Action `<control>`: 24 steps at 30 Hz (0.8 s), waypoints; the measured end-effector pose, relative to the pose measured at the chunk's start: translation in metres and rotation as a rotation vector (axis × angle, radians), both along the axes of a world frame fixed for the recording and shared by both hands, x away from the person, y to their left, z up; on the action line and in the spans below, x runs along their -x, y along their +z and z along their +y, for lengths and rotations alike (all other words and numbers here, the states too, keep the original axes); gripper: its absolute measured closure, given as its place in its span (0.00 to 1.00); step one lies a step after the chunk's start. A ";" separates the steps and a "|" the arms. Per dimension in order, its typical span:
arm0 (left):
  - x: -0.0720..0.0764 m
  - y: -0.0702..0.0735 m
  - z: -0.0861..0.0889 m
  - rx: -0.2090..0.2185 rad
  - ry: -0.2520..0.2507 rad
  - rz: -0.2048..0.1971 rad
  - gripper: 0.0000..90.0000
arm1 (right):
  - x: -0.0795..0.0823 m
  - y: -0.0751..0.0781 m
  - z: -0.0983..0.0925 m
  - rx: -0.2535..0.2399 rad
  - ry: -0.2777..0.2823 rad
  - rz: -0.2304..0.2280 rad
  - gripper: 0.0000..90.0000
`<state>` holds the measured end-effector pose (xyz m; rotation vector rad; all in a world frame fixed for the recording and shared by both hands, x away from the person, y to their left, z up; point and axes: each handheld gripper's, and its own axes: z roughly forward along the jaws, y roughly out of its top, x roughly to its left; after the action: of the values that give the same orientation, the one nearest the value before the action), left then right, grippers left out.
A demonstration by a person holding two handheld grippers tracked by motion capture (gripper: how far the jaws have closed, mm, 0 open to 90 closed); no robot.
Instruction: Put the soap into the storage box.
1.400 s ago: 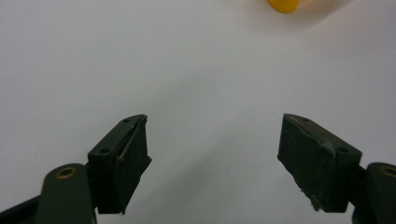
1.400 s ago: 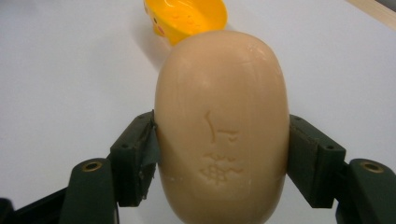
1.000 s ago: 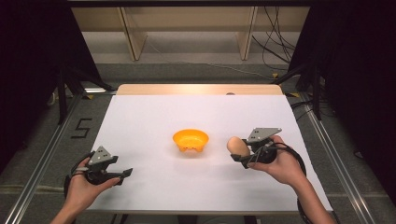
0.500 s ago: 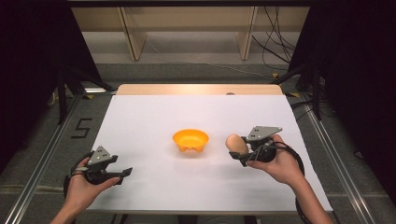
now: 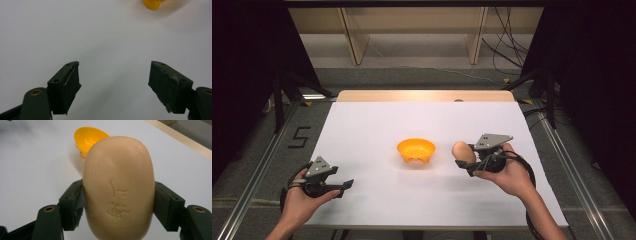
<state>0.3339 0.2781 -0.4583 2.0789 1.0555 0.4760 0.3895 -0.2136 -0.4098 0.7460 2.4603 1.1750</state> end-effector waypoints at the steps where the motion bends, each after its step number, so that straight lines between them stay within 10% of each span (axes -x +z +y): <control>1: 0.000 0.000 0.000 0.000 0.000 0.000 0.27 | 0.001 0.000 0.001 -0.003 -0.009 0.001 0.37; 24: 0.000 0.002 0.001 -0.009 0.003 -0.002 0.27 | -0.003 0.005 0.007 -0.017 0.000 -0.020 0.37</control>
<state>0.3337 0.2791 -0.4566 2.0850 1.0574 0.4849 0.3926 -0.2069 -0.4045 0.7355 2.4366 1.1983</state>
